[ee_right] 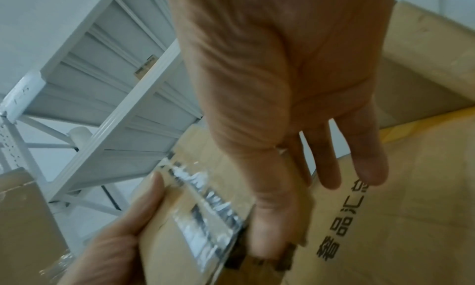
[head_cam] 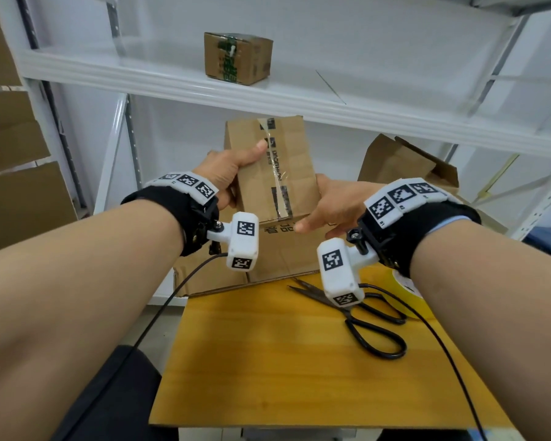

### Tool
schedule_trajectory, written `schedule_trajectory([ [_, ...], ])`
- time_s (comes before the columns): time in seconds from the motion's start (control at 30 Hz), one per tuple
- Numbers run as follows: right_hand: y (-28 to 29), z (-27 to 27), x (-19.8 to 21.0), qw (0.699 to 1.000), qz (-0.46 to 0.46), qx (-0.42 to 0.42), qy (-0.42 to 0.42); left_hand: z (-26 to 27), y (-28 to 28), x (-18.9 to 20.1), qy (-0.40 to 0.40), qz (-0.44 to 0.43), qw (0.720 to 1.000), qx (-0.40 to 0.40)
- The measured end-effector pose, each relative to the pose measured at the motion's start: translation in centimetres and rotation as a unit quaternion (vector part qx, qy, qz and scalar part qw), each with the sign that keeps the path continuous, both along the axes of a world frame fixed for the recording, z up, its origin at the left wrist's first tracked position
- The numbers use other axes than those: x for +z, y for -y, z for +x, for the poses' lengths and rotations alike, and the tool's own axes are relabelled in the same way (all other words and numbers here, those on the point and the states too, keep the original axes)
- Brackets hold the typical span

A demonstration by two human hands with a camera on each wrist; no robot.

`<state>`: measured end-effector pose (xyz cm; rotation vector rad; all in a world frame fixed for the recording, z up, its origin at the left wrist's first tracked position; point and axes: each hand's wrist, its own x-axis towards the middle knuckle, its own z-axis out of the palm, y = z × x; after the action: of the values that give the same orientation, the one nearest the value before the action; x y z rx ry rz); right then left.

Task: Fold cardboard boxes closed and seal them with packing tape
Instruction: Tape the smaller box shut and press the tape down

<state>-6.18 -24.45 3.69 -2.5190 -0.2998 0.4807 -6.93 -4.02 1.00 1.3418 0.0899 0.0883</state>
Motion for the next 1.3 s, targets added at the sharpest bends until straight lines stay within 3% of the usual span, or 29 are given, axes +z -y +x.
schedule_trajectory([
  [0.2, 0.1, -0.1, 2.0, 0.983, 0.170, -0.065, -0.040, 0.0, 0.7, 0.8, 0.054, 0.067, 0.996, 0.002],
  [0.33, 0.3, 0.0, 3.0, 0.952, 0.284, -0.112, -0.018, 0.3, 1.5, 1.7, 0.095, 0.226, 0.968, 0.053],
  [0.43, 0.4, 0.1, 3.1, 0.920, 0.368, -0.116, -0.071, 0.4, 1.4, 1.8, 0.133, 0.327, 0.934, 0.062],
  [0.5, 0.6, 0.1, 2.7, 0.880, 0.448, -0.125, -0.100, 0.3, 1.7, 1.5, 0.152, 0.373, 0.914, 0.048],
  [0.63, 0.7, 0.7, 0.8, 0.830, 0.534, -0.152, -0.053, 0.4, 2.2, 1.1, 0.190, 0.425, 0.885, 0.032],
  [0.7, 1.2, 1.7, -0.4, 0.839, 0.511, -0.180, -0.045, 0.2, 2.3, 0.7, 0.208, 0.460, 0.863, 0.016],
  [0.8, 2.7, 3.8, -3.0, 0.937, 0.295, -0.183, -0.030, 0.4, 1.9, -0.8, 0.172, 0.499, 0.848, -0.045],
  [0.87, 3.9, 5.1, -4.9, 0.975, 0.141, -0.165, -0.041, 0.6, 1.6, -1.8, 0.117, 0.483, 0.862, -0.095],
  [0.97, 4.7, 4.3, -5.7, 0.984, 0.031, -0.171, -0.028, 1.2, 0.9, -2.6, 0.051, 0.409, 0.909, -0.067],
  [1.07, 5.3, 4.1, -5.6, 0.981, 0.006, -0.195, -0.009, 2.4, -0.2, -2.8, 0.005, 0.369, 0.930, -0.008],
  [1.17, 5.9, 5.4, -5.4, 0.974, 0.055, -0.218, 0.011, 3.0, -0.4, -3.3, -0.067, 0.353, 0.933, -0.016],
  [1.3, 5.9, 7.4, -6.5, 0.965, 0.143, -0.220, -0.028, 3.3, 0.3, -4.4, -0.147, 0.275, 0.949, -0.045],
])
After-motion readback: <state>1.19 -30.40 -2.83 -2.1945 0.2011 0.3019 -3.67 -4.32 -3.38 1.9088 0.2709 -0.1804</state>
